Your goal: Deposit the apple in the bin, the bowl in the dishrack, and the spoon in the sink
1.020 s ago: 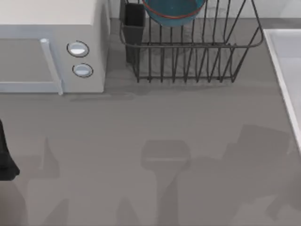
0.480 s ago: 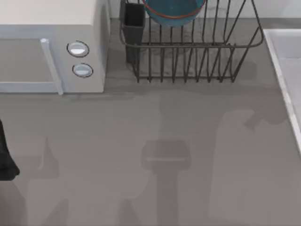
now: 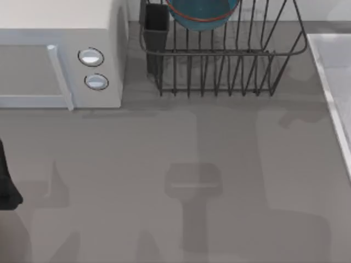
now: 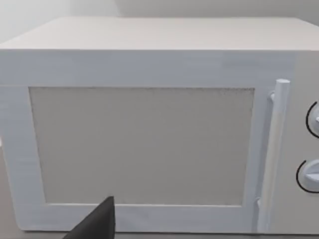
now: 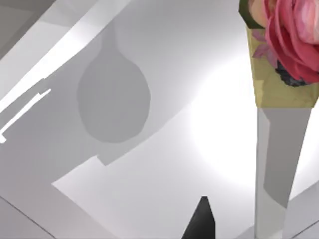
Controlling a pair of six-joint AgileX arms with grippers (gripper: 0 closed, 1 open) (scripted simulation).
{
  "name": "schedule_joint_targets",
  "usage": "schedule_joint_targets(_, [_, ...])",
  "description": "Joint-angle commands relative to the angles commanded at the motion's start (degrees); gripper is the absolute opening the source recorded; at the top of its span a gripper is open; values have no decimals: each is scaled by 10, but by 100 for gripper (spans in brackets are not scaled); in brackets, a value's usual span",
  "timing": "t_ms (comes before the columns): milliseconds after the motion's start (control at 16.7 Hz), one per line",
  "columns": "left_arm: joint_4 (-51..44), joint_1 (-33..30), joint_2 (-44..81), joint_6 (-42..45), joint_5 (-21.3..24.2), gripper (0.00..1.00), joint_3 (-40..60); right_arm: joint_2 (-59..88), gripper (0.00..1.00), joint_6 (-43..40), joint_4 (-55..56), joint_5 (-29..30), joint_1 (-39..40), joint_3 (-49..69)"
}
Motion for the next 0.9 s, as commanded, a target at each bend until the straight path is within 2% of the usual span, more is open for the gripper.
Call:
schedule_joint_targets(480, [0, 0, 0, 0, 0, 100, 0, -6, 0, 2, 18, 0, -2, -18])
schedule_joint_targets(900, [0, 0, 0, 0, 0, 100, 0, -62, 0, 1, 141, -1, 0, -212])
